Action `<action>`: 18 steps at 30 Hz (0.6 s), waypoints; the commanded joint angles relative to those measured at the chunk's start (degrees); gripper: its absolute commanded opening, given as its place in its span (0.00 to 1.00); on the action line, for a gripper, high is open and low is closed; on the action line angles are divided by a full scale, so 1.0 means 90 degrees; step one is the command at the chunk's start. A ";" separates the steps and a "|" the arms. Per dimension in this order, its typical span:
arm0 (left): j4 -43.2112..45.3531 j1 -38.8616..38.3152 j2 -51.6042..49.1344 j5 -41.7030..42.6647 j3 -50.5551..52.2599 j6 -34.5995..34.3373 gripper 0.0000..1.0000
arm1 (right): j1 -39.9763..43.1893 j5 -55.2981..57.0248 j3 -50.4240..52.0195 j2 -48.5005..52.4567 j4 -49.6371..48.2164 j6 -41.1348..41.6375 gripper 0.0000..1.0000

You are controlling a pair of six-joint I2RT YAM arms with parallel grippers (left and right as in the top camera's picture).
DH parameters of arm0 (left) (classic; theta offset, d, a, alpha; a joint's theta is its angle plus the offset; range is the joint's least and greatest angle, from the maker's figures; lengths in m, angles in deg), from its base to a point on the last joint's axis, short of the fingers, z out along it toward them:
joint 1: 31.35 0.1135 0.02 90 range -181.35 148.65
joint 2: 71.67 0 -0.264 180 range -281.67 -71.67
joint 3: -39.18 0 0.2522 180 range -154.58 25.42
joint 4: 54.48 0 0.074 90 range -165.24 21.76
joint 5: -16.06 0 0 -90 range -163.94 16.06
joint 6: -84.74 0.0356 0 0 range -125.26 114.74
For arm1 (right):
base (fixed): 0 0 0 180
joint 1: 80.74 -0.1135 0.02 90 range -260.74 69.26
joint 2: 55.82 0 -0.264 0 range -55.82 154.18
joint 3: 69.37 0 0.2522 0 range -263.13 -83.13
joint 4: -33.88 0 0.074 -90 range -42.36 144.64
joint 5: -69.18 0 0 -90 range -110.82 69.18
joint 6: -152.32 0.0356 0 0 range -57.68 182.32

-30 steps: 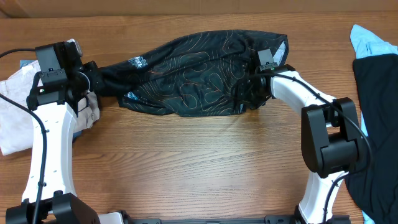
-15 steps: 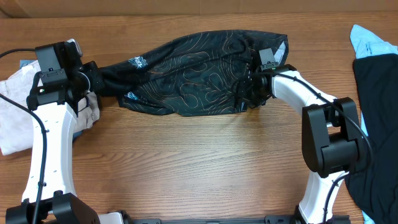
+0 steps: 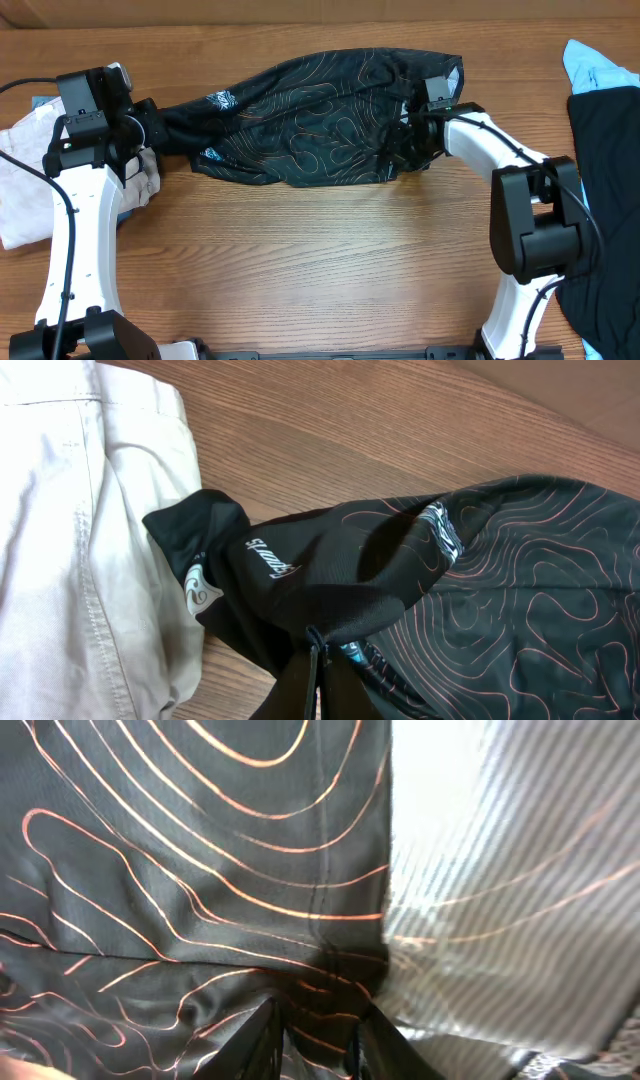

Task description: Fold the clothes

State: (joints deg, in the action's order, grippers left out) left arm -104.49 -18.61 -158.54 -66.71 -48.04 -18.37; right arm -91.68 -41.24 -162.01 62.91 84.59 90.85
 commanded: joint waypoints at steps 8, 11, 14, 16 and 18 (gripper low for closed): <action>0.0005 -0.0002 0.0000 -0.0017 -0.0104 0.0151 0.04 | 0.0126 -0.0430 -0.0078 0.0007 -0.0080 0.0000 0.04; 0.0010 -0.0002 0.0000 -0.0017 -0.0107 0.0155 0.04 | 0.0153 -0.0347 -0.0080 -0.0010 -0.0083 -0.0051 0.04; 0.0012 0.0051 0.0075 -0.0015 -0.0209 0.0153 0.04 | 0.0415 -0.0236 -0.0403 -0.0311 0.0321 -0.0731 0.04; 0.0002 0.0148 0.0155 -0.0015 -0.0406 0.0151 0.04 | 0.0678 0.0185 -0.0981 -0.0675 0.1047 -0.1042 0.04; -0.0090 0.0294 0.0262 0.0029 -0.0729 0.0146 0.04 | 0.0945 0.0576 -0.1693 -0.1098 0.1763 -0.1345 0.04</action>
State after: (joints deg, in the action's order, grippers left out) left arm -104.88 -17.76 -158.54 -66.67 -49.39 -18.37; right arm -87.22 -42.05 -167.71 61.89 96.37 84.71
